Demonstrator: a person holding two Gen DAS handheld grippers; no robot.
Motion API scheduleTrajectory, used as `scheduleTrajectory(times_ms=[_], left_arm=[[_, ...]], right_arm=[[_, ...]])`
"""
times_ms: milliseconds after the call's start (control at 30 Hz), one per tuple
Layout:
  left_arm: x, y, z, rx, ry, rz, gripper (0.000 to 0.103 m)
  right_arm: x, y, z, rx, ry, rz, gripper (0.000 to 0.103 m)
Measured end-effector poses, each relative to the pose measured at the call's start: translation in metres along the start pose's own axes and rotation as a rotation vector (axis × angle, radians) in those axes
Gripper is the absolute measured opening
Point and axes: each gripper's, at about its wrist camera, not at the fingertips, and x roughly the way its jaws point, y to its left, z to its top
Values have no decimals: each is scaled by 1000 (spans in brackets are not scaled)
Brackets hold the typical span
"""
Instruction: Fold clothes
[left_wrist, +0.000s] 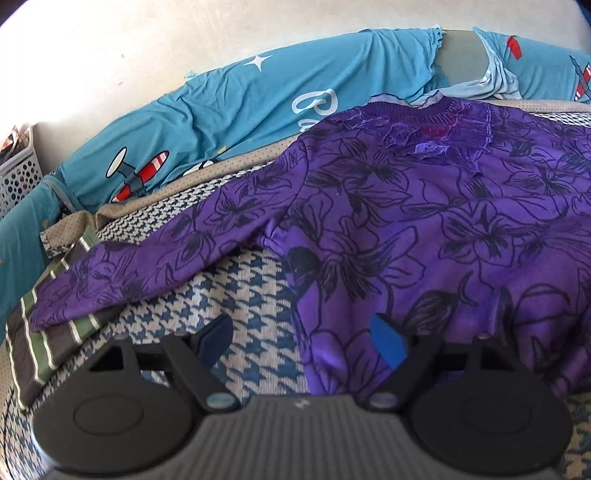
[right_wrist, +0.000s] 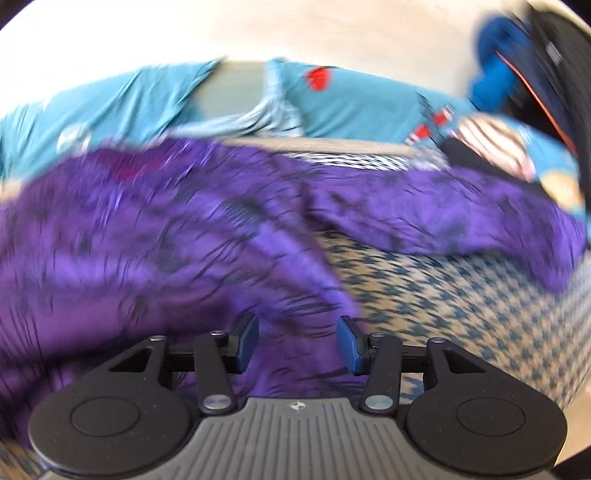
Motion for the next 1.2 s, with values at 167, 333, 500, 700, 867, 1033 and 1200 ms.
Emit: scheduleTrajectory(times_ms=[167,333,500,700,867,1033,1200], left_arm=[[0,2,-11,-42,32,0,83],[-2,2,-19,-77,27,23,86],[-1,6,-24,-130,21,37,93],[-1,1,-25,-113,3,72,96],[-1,-3,-24,-90,-9,86,96],[0,-1,-25,-107,-8,77,96],[0,-2,-25,-109,-9,78,97]], right_arm=[[-4,-25,24,48,24,132,46],[14,-25,50,-61,57,219,48],[52,-40,77,15,124,347,48],[94,-60,88,253,189,401,48],[122,-67,91,419,220,426,48],[141,-62,96,485,224,408,48],[149,-50,99,455,179,348,40]])
